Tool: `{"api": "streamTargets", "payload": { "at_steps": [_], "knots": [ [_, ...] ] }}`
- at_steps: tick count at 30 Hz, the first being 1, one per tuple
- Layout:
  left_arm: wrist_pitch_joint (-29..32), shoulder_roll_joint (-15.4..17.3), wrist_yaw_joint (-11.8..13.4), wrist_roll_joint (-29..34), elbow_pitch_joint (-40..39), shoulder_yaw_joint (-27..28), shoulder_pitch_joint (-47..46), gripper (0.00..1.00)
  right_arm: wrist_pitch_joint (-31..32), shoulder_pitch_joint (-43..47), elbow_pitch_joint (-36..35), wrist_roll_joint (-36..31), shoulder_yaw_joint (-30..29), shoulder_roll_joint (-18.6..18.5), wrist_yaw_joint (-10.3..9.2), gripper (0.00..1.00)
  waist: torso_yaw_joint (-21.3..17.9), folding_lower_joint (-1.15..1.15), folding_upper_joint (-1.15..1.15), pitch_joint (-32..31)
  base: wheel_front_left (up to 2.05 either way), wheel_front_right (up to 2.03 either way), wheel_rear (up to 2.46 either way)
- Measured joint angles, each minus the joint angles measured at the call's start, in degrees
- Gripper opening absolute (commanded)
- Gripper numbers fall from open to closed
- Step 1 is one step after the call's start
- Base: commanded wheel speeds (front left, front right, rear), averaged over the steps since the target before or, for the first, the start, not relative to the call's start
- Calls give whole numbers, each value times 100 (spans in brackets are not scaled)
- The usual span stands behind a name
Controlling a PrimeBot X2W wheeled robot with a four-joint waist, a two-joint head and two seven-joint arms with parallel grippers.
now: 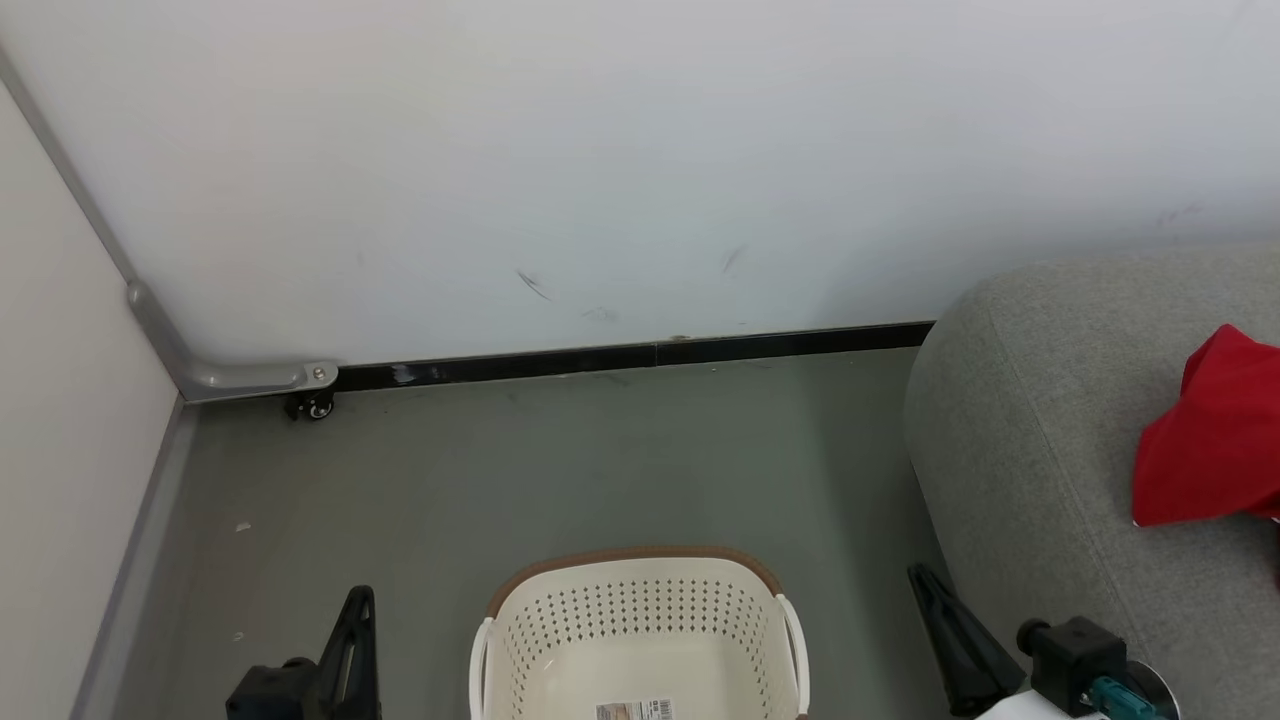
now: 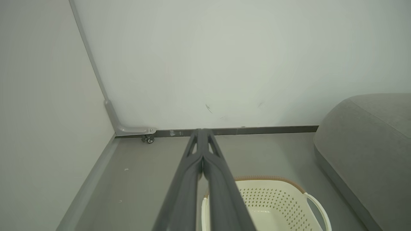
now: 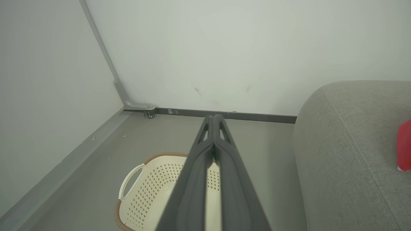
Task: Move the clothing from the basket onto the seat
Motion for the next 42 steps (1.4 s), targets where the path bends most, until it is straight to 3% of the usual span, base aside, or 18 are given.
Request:
{"api": "streamTargets", "payload": {
  "at_steps": [9,19,33,42],
  "knots": [
    [121,-99,-107,-526,-73,141,41,0,-11,98,-142,514,92,1,0,0,0,0,0,19,0,0,0],
    [324,-194,-331,-1373,-151,365,41,0,-42,106,-259,1637,-20,9,0,0,24,5,0,56,0,0,0],
    [593,-356,-662,-2372,-207,704,40,0,121,82,-260,2937,-197,-54,-1,0,51,63,0,57,0,0,0],
    [823,-476,-889,-3098,-214,931,38,0,203,49,-255,3872,-254,-120,-1,0,66,76,0,55,0,0,0]
  ]
}}
